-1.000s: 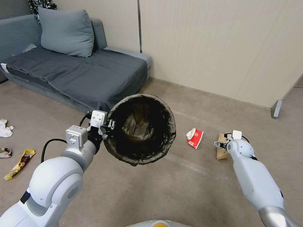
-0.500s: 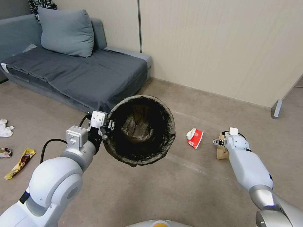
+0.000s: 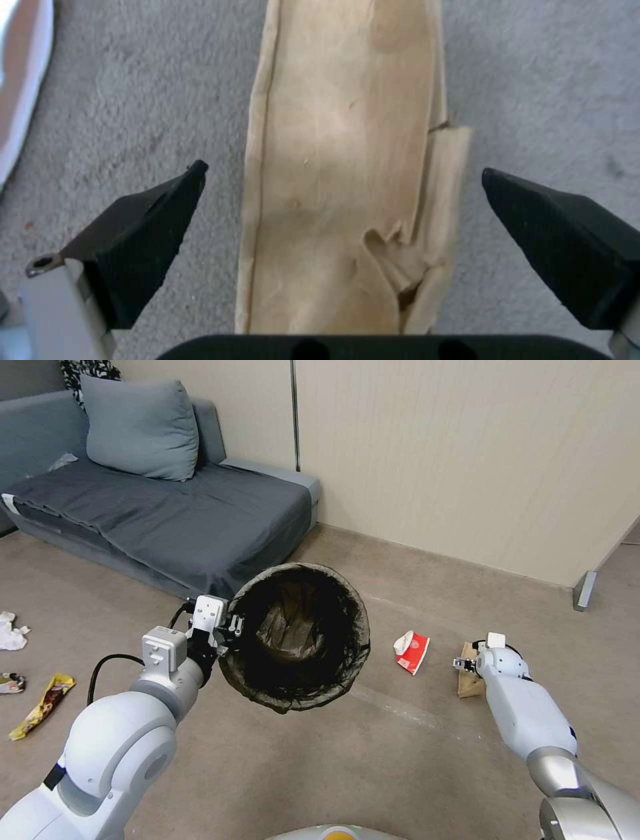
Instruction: Pick up the trash bin, then pick up the garbage from the floor and place it into the trash bin.
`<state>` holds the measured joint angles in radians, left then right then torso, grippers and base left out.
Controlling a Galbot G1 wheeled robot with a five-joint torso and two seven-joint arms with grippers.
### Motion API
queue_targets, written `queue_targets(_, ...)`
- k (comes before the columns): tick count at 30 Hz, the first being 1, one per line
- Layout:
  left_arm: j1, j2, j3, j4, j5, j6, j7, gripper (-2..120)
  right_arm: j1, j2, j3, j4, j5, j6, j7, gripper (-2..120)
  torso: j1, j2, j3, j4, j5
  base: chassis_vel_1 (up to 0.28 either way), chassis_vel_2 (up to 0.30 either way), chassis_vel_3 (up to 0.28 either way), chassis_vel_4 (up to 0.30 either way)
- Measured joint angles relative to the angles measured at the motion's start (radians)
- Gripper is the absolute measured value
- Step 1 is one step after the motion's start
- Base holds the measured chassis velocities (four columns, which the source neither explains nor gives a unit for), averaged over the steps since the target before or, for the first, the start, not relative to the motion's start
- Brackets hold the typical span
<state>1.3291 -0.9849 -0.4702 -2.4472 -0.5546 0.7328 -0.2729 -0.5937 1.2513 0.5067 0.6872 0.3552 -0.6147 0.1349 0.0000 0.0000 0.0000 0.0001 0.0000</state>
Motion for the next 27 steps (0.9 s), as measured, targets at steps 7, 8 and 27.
queue_targets(7, 0.003, -0.001, -0.003, 0.001, 0.002, -0.001, 0.001, 0, 0.011, -0.002, 0.009, -0.04, 0.014, 0.019, -0.031, 100, 0.0, 0.0, 0.0, 0.0, 0.0002, 0.0, 0.0, 0.0, 0.0)
queue_targets(8, 0.004, -0.002, -0.003, 0.001, 0.002, -0.001, 0.001, 0, 0.012, -0.003, 0.01, -0.04, 0.021, 0.019, -0.036, 100, 0.0, 0.0, 0.0, -0.0001, -0.0002, 0.0, 0.0, 0.0, 0.0)
queue_targets(27, 0.004, -0.008, 0.0, 0.01, 0.019, -0.003, 0.011, 0, 0.022, -0.042, 0.028, -0.108, 0.07, 0.069, -0.07, 100, 0.0, 0.0, 0.0, 0.0002, 0.0, 0.0, 0.0, 0.0, 0.0)
